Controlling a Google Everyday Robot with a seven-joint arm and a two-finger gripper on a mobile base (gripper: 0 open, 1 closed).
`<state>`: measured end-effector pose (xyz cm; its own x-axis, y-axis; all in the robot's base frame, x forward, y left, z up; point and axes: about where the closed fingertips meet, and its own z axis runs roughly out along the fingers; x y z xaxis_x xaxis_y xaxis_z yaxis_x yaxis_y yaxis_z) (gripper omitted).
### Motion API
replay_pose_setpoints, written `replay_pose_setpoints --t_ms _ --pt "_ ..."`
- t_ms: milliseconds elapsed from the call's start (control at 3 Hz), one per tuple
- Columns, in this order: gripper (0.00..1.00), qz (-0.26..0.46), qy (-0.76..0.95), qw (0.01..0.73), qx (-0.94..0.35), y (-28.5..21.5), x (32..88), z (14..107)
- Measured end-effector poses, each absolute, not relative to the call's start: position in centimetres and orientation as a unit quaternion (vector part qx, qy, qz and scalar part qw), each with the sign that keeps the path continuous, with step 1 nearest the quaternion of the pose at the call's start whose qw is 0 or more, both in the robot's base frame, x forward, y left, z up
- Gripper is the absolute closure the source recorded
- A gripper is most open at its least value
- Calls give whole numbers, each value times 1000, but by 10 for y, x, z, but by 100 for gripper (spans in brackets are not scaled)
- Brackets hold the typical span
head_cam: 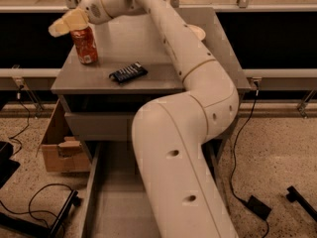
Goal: Pick coke can from middle drawer and place on counter
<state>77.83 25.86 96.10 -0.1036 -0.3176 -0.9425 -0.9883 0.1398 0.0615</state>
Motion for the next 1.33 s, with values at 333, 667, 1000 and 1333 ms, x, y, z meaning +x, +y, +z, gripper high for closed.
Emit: replay_pose_setpoints --t_ms 333,667,1000,1333 --pt "0 339 666 374 -549 247 746 1005" --pt "0 243 747 333 -522 201 723 1041" --pt "0 159 826 320 -435 133 716 1067" --pt "0 109 860 359 -345 74 710 1104"
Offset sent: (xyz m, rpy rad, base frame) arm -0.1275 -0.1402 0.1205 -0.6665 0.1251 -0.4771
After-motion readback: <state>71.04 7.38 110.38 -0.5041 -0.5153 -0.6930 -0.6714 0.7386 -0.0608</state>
